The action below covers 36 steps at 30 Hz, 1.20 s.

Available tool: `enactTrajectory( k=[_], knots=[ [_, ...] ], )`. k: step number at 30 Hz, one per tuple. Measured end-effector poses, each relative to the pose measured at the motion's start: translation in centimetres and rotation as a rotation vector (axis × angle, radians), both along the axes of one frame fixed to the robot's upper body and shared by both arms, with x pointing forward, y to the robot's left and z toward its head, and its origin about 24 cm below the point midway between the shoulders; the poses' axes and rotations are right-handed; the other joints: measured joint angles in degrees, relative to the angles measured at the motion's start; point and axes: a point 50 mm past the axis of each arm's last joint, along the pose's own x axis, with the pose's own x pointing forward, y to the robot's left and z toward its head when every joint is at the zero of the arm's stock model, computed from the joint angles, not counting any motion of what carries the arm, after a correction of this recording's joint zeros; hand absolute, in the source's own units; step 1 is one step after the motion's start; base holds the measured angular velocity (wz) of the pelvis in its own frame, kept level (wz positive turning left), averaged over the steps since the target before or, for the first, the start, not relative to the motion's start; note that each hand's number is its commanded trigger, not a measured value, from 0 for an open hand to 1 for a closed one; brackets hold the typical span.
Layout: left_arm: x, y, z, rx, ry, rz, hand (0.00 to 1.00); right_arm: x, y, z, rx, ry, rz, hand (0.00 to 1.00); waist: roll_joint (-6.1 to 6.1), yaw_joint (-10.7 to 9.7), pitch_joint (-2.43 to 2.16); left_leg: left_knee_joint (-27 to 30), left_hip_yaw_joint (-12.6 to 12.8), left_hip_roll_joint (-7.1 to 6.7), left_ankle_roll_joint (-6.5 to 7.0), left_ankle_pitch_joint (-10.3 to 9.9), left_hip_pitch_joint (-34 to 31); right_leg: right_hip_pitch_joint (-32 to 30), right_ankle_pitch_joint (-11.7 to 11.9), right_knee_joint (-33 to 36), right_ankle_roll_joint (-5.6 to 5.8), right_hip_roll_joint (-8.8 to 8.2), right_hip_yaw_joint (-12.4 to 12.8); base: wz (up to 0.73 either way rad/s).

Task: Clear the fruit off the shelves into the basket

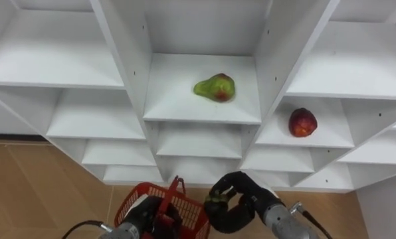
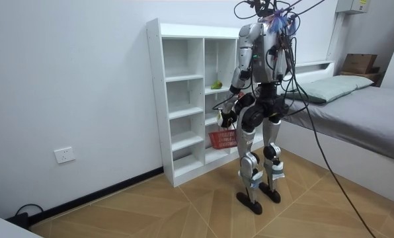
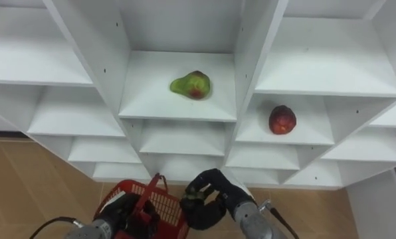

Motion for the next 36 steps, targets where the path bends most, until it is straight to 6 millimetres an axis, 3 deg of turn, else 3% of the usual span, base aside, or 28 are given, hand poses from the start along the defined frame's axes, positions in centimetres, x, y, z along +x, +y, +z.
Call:
enactTrajectory(
  k=[5, 18, 36],
  knots=[
    [0.0, -0.3, 0.0, 0.003, 0.001, -0.044, 1.0, -0.5, 0.1, -0.7, -0.014, 0.04, 0.022, 1.0, 0.37, 0.0, 0.26, 0.0, -0.2, 0.0, 0.0, 0.0, -0.3, -0.2, 0.0, -0.1, 0.0, 0.05, -0.3, 0.02],
    [0.2, -0.6, 0.2, -0.009, -0.017, -0.065, 1.0, -0.9, 0.4, -1.3, -0.035, 0.07, 0.048, 1.0, 0.4, 0.1, 0.23, 0.1, -0.7, -0.03, -0.01, 0.0, -0.5, -0.3, 0.0, -0.1, 0.0, 0.0, -1.0, 0.02],
    [0.0, -2.3, 0.2, -0.011, -0.034, -0.164, 1.0, -1.1, 0.8, -1.7, -0.042, 0.085, 0.074, 1.0, 1.04, 0.1, -0.16, 0.6, -0.9, -0.01, -0.01, 0.0, -0.9, -0.3, 0.0, 0.0, -0.01, 0.06, -1.3, 0.0]
  ],
)
